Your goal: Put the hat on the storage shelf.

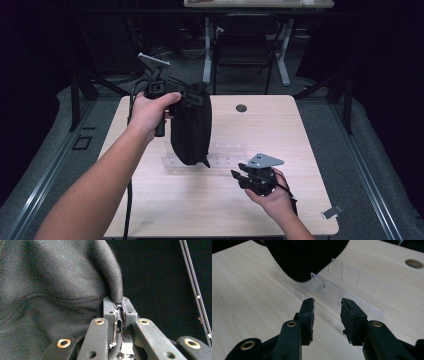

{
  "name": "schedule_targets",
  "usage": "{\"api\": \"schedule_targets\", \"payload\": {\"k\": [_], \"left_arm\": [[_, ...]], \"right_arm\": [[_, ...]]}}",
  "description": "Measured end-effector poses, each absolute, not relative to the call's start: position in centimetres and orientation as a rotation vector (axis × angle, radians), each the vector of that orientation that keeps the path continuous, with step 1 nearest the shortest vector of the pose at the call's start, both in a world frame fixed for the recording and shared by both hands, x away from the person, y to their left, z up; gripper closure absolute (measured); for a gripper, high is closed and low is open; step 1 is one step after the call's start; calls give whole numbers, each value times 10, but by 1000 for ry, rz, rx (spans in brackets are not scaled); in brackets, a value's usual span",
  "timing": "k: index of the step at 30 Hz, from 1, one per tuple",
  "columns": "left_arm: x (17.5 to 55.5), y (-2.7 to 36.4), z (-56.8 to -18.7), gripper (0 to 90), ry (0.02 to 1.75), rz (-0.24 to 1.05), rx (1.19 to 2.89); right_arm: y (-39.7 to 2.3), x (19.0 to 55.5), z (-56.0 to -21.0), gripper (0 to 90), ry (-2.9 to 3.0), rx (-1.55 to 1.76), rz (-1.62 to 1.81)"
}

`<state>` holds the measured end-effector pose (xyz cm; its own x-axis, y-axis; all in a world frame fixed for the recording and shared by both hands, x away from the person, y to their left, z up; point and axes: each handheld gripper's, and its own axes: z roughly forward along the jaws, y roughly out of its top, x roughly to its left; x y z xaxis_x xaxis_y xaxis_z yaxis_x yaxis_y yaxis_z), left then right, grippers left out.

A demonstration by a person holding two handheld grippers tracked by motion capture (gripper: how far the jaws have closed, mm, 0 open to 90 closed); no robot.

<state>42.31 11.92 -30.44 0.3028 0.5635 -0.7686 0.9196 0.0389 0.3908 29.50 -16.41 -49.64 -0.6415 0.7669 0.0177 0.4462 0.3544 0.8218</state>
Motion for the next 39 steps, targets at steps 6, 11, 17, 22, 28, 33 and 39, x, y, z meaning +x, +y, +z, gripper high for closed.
{"api": "schedule_targets", "payload": {"k": [6, 11, 17, 22, 28, 33, 39], "left_arm": [[422, 121, -304, 853, 1370, -478, 1644], [423, 122, -305, 853, 1371, -477, 1640], [423, 121, -305, 853, 1369, -480, 1635], [423, 119, -306, 853, 1361, -487, 1641], [423, 119, -307, 853, 1361, -493, 1633], [423, 120, -308, 853, 1351, -498, 1637], [424, 120, -309, 853, 1358, -502, 1625]], "right_arm": [[-147, 304, -484, 712, 2306, 1008, 1202], [-134, 308, -482, 741, 2335, 975, 1218], [-117, 307, -477, 742, 2362, 907, 1254], [-106, 309, -478, 746, 2375, 890, 1247], [-96, 312, -475, 756, 2386, 863, 1248], [-91, 314, -477, 787, 2387, 856, 1233], [-90, 314, -477, 821, 2381, 843, 1209]]}}
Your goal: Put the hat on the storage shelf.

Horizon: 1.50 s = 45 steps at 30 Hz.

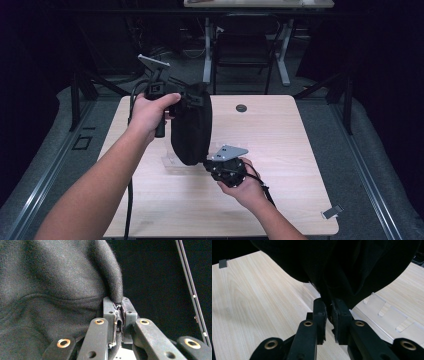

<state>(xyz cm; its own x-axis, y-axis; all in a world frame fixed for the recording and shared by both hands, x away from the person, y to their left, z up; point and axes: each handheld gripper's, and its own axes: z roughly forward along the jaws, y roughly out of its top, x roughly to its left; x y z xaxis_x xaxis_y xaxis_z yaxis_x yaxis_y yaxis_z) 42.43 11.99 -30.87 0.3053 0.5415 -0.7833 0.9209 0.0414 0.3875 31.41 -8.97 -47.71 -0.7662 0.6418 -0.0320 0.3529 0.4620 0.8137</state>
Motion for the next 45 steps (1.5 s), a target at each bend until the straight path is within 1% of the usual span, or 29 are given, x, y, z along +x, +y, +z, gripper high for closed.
{"api": "schedule_targets", "payload": {"k": [8, 9, 10, 12, 16, 20, 26, 27, 32, 45], "left_arm": [[423, 118, -309, 826, 1342, -496, 1624], [422, 117, -309, 815, 1329, -495, 1614], [422, 117, -309, 787, 1326, -498, 1612], [422, 116, -309, 782, 1325, -506, 1607], [421, 118, -308, 704, 1300, -519, 1565], [420, 124, -304, 623, 1275, -484, 1527], [419, 139, -305, 618, 1295, -447, 1530], [419, 142, -307, 617, 1303, -427, 1535], [418, 157, -311, 590, 1321, -341, 1539], [412, 189, -324, 575, 1392, -259, 1575]], "right_arm": [[-89, 312, -478, 838, 2372, 812, 1175], [-89, 311, -478, 839, 2371, 810, 1170], [-88, 310, -478, 840, 2365, 811, 1164], [-88, 310, -478, 841, 2365, 809, 1160], [-88, 310, -478, 843, 2367, 817, 1159], [-91, 310, -480, 847, 2368, 834, 1150], [-98, 314, -493, 854, 2387, 890, 1112], [-99, 314, -496, 854, 2375, 904, 1149], [-104, 314, -497, 853, 2380, 943, 1168], [-108, 316, -497, 835, 2374, 968, 1177]]}}
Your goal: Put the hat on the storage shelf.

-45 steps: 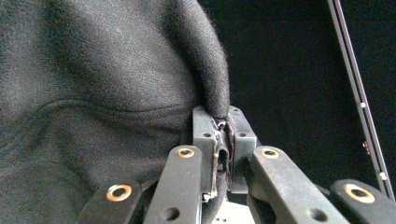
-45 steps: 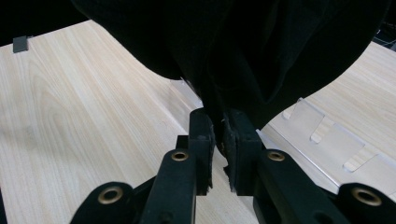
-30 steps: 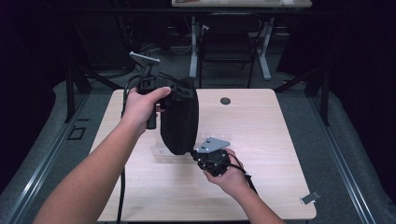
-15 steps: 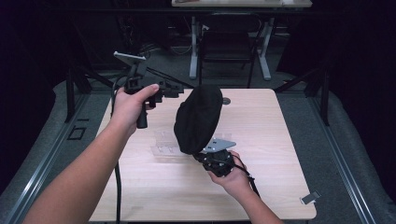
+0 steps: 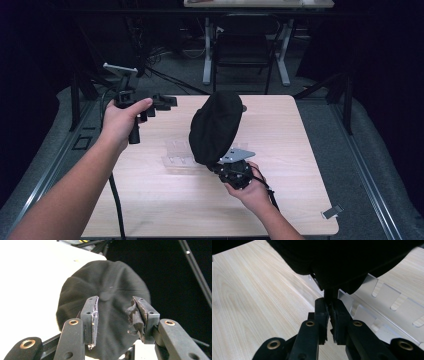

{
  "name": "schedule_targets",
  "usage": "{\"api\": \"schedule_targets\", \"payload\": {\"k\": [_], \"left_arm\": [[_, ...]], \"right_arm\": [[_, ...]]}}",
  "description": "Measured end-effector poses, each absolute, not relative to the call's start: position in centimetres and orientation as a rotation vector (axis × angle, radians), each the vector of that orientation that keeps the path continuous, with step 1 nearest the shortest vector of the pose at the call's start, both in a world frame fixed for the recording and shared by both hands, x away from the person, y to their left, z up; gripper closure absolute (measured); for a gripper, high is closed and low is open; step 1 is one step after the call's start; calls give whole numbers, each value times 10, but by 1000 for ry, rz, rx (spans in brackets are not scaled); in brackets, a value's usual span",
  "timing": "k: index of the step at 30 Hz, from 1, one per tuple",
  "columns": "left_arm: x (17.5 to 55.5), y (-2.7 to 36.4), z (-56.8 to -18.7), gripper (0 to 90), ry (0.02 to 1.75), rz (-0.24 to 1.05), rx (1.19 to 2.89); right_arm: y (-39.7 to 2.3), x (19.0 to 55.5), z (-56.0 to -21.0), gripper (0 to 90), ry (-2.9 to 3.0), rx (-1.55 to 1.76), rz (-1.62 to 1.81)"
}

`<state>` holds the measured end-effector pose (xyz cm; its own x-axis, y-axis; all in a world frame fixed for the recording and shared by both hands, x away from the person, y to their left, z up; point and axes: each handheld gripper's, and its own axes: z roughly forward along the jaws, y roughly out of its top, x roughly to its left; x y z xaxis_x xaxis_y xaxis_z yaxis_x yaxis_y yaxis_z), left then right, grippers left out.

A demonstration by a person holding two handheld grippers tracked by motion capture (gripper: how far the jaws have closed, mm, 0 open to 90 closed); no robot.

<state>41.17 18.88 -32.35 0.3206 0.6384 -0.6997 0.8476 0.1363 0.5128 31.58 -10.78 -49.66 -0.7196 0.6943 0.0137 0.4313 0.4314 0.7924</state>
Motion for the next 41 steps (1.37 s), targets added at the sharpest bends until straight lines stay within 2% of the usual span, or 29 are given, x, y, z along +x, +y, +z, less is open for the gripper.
{"api": "schedule_targets", "payload": {"k": [14, 26, 35, 41], "left_arm": [[406, 214, -358, 584, 1477, -112, 1696], [396, 222, -376, 598, 1472, 2, 1819], [380, 232, -402, 578, 1441, 221, 1990], [375, 246, -428, 574, 1450, 297, 2028]], "right_arm": [[-123, 309, -497, 775, 2374, 980, 1147], [-153, 293, -503, 723, 2346, 1000, 1104], [-188, 280, -514, 554, 2265, 1024, 1135], [-207, 280, -511, 515, 2202, 1075, 1133]]}}
